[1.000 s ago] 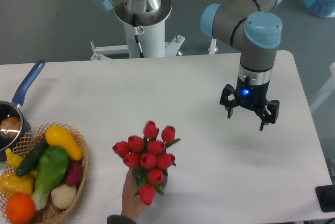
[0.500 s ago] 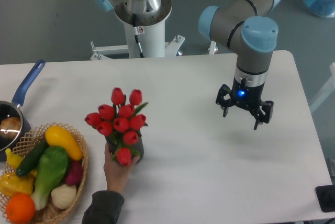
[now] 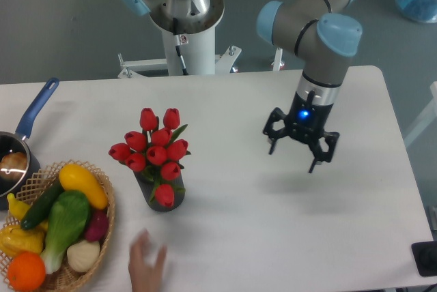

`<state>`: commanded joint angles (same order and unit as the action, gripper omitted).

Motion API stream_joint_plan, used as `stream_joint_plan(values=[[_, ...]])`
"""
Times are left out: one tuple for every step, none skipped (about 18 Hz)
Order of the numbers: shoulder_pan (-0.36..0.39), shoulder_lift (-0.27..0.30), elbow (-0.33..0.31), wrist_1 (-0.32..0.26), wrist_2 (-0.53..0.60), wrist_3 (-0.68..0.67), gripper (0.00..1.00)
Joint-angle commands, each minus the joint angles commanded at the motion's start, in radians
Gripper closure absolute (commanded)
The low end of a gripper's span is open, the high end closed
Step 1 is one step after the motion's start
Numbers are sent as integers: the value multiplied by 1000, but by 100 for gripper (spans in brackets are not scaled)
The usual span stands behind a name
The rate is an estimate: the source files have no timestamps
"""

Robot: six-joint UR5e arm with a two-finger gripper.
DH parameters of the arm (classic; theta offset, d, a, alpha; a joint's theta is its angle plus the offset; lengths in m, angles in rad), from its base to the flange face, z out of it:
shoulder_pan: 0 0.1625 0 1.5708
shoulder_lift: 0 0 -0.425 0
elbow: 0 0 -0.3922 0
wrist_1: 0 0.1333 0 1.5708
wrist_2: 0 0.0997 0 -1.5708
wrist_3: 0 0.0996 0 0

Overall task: Pick up the flowers from the vase
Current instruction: 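Move the open gripper toward the red tulip stems above the black vase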

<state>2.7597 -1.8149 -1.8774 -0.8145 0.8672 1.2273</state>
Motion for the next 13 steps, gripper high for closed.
stream_joint_plan(values=[[-3,20,-17,-2,-35,-11,0],[-8,43,-37,-3,-49,-12,0],[-18,60,-55,-3,-53,-12,0],[-34,75,-72,-5,-59,-12,0],[-52,84,-89,-6,-71,-12,0],[-64,95,-106,-6,-85,-12,0],[-71,117,-124,-8,-108,-12,0],[-78,130,-144,-14,-143,-12,0],[-87,141,-160,-21,-181,-12,0],[-101,147,-170,-28,-216,-12,0],[-112,149,-174,-29,-247,-12,0],[-121,149,-175,-31,-275,-14,0],[-132,149,-174,-29,-302,-14,0]])
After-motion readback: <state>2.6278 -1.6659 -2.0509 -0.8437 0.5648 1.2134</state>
